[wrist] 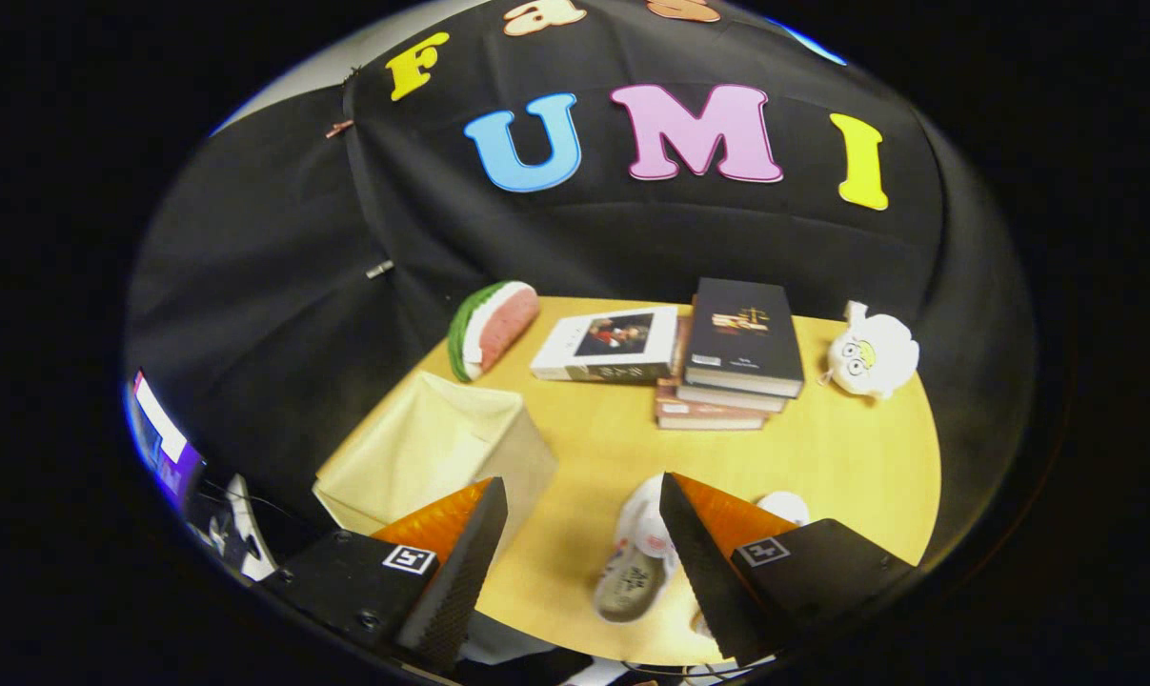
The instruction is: Open the storage box then place both shoes into the box .Put the left shoe in first, then the right shoe, with the right side of both shoes facing outward in a uniform manner.
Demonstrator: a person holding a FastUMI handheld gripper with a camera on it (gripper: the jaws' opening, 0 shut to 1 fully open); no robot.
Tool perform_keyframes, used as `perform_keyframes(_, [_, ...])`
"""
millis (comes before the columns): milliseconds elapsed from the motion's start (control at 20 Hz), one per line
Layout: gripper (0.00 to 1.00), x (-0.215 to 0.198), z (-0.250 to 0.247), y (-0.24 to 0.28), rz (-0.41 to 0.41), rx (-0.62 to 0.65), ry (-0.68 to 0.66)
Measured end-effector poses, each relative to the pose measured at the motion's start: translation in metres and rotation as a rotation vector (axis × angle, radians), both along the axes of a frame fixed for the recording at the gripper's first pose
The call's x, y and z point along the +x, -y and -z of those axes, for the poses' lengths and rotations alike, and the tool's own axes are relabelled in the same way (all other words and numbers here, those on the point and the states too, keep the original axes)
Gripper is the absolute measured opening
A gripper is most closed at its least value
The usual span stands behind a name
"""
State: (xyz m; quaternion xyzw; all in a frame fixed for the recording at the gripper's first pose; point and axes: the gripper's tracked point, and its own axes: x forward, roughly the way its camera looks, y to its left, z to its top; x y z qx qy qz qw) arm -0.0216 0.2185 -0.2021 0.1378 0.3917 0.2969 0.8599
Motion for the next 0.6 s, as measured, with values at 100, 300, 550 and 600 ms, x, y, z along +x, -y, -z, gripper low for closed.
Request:
perform_keyframes(100, [0.98, -0.014, 0.032, 0.016, 0.000, -0.065, -0.022])
perform_keyframes(300, [0.97, -0.043, 0.089, 0.026, -0.016, -0.156, -0.085])
perform_keyframes(550, [0.90, -0.047, 0.156, 0.013, -0.031, -0.238, -0.133])
perform_keyframes(600, [0.90, -0.045, 0.168, 0.010, -0.022, -0.249, -0.145])
